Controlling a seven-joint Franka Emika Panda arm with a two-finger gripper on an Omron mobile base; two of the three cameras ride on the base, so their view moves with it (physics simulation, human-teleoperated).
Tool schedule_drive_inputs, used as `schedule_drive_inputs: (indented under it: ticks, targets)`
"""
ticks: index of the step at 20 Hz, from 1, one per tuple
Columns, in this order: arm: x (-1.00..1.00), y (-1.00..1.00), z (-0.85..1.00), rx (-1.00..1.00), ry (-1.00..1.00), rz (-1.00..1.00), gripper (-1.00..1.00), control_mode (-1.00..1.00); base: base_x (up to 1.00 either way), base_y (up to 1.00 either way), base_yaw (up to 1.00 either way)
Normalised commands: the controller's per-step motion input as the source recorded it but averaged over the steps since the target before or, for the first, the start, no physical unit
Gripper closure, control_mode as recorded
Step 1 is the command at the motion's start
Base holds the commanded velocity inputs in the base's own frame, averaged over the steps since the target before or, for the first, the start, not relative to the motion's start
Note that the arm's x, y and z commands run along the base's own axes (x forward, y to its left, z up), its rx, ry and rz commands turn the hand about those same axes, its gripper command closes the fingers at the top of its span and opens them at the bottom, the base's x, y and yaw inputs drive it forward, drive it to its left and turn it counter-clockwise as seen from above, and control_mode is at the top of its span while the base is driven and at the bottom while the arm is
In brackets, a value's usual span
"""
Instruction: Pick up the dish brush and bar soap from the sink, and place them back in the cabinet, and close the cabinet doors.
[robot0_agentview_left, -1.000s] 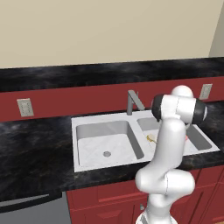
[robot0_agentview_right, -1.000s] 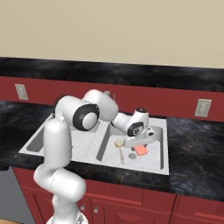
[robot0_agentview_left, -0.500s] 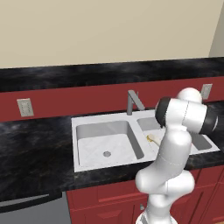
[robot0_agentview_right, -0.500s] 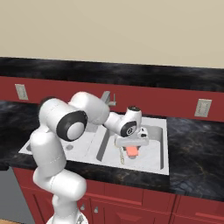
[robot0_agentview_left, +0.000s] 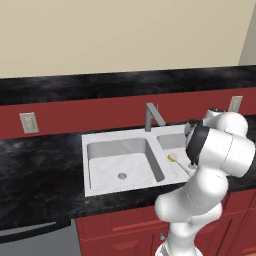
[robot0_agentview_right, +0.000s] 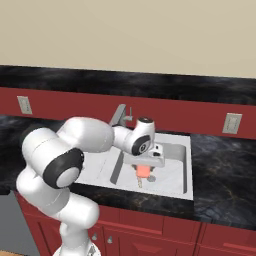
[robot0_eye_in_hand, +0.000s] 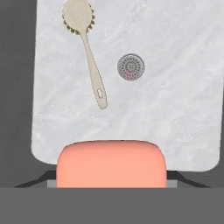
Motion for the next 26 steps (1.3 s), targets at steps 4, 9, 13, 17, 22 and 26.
schedule_drive_inputs:
  ticks: [4,9,13,17,22,26]
  targets:
    - [-0.14,0.01,0.51,-0.01,-0.01,-0.18,1.00,-1.00,0.00,0.00,0.00]
    - [-0.11,0.13,0.50,-0.03,-0.05,-0.15,1.00,-1.00,0.00,0.00,0.00]
    - [-0.06,0.20,0.50,-0.04,-0.07,-0.14,1.00,-1.00,0.00,0.00,0.00]
    - [-0.08,0.16,0.58,-0.02,-0.09,-0.12,1.00,-1.00,0.00,0.00,0.00]
    - [-0.10,0.15,0.53,-0.01,-0.10,-0.08,1.00,-1.00,0.00,0.00,0.00]
    - [-0.19,0.20,0.48,-0.01,-0.12,-0.03,1.00,-1.00,0.00,0.00,0.00]
